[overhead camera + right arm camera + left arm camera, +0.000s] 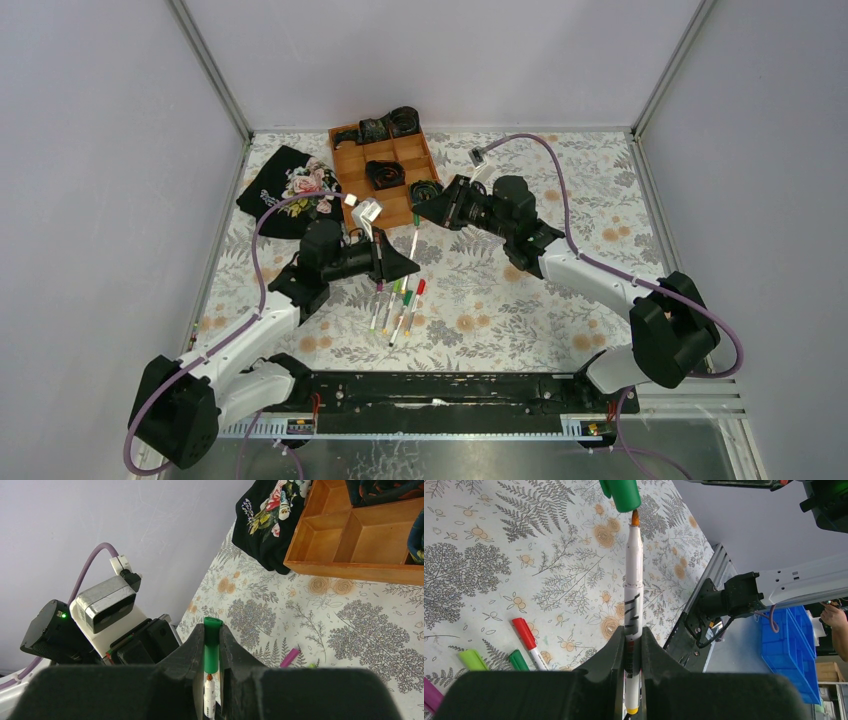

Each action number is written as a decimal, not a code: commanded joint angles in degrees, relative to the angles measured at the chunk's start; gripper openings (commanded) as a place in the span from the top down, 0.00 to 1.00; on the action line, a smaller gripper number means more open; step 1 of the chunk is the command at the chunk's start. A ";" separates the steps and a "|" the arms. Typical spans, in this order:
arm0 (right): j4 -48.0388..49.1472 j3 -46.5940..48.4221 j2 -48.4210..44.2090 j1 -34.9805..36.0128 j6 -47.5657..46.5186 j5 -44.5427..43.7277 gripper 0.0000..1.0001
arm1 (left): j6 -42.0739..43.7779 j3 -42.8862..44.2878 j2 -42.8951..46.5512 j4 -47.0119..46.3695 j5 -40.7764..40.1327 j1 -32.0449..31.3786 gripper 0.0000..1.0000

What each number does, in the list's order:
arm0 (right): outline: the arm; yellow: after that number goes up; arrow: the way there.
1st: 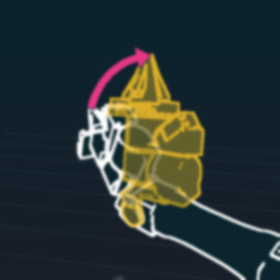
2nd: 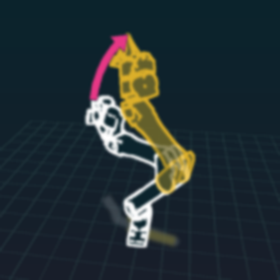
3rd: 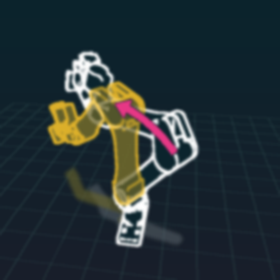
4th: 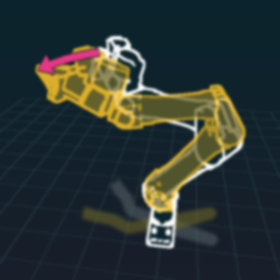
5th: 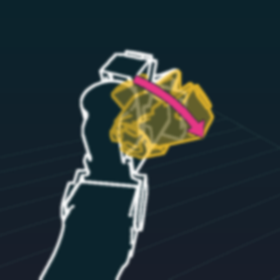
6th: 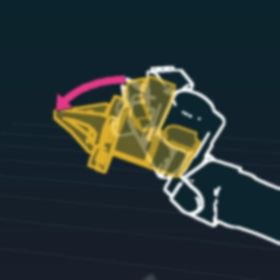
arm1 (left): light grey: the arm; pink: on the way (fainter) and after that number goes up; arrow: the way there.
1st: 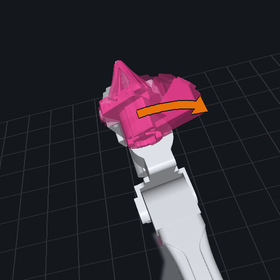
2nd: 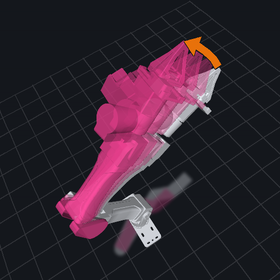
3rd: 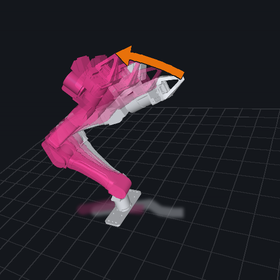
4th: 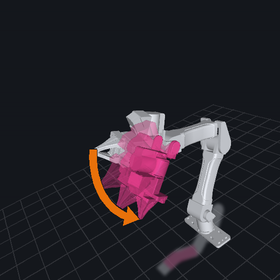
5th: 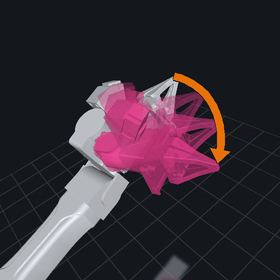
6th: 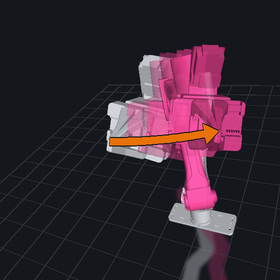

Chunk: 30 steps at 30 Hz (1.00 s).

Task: Insert the pens into the pen caps

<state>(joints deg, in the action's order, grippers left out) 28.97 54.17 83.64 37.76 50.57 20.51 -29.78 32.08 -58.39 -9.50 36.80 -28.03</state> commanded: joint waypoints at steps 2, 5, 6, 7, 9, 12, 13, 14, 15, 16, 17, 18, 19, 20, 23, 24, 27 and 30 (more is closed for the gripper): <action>2.26 0.26 -2.28 0.80 -0.80 0.71 1.00 | -0.06 -0.04 1.06 -3.64 -0.97 -0.26 1.00; 2.41 0.04 -2.63 0.83 -0.72 0.84 1.00 | -0.10 -0.08 1.21 -3.64 -1.20 -0.18 1.00; 2.41 -0.07 -2.74 0.85 -0.59 0.92 1.00 | -0.12 -0.08 1.28 -3.63 -1.29 -0.27 1.00; 2.47 -0.22 -2.89 0.83 -0.57 0.88 1.00 | -0.15 -0.08 1.26 -3.66 -1.45 -0.20 1.00; 2.58 -0.51 -3.20 0.83 -0.42 0.86 1.00 | -0.19 -0.13 1.32 -3.64 -1.64 -0.27 1.00; 2.75 -0.79 -3.67 0.82 -0.20 0.92 1.00 | -0.27 -0.17 1.29 -3.53 -1.79 -0.25 1.00; 2.76 -0.85 -3.80 0.83 -0.16 0.93 1.00 | -0.28 -0.17 1.37 -3.61 -1.89 -0.24 1.00; 2.76 -0.96 -3.89 0.83 -0.18 0.93 1.00 | -0.28 -0.17 1.37 -3.60 -1.86 -0.20 1.00; 2.79 -0.98 -3.98 0.78 -0.19 1.00 1.00 | -0.28 -0.16 1.37 -3.53 -1.96 -0.21 1.00; 2.76 -1.04 -4.08 0.89 -0.15 1.01 1.00 | -0.28 -0.17 1.36 -3.66 -1.96 -0.22 1.00; 2.83 -1.14 -4.17 0.91 -0.20 1.06 1.00 | -0.28 -0.07 1.35 -3.68 -1.93 -0.26 1.00; 2.84 -1.10 -4.18 0.89 -0.18 1.10 1.00 | -0.28 -0.08 1.35 -3.65 -1.98 -0.25 1.00; 2.80 -1.23 -4.23 0.91 -0.15 1.18 1.00 | -0.40 -0.08 1.43 -3.73 -2.05 -0.22 1.00; 2.88 -1.31 -4.12 0.97 -0.20 1.19 1.00 | -0.36 -0.08 1.44 -3.89 -2.02 -0.20 1.00; 3.27 -1.81 -4.09 1.23 -0.10 1.20 1.00 | -0.58 0.07 1.59 -4.29 -2.37 -0.22 1.00; 3.39 -1.97 -4.09 1.36 0.03 1.20 1.00 | -0.67 0.09 1.71 -4.49 -2.52 -0.19 1.00; 3.76 -2.80 -4.46 1.73 0.10 0.96 1.00 | -1.12 0.10 2.03 -5.14 -3.23 -0.21 1.00; 4.45 -4.09 -5.06 2.27 0.21 0.49 1.00 | -1.60 0.09 2.38 -6.04 -3.86 -0.23 1.00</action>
<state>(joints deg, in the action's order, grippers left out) 30.28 51.40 81.34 38.37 50.70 20.51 -30.26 32.08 -57.56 -9.72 35.09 -28.14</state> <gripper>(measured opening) 0.174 0.080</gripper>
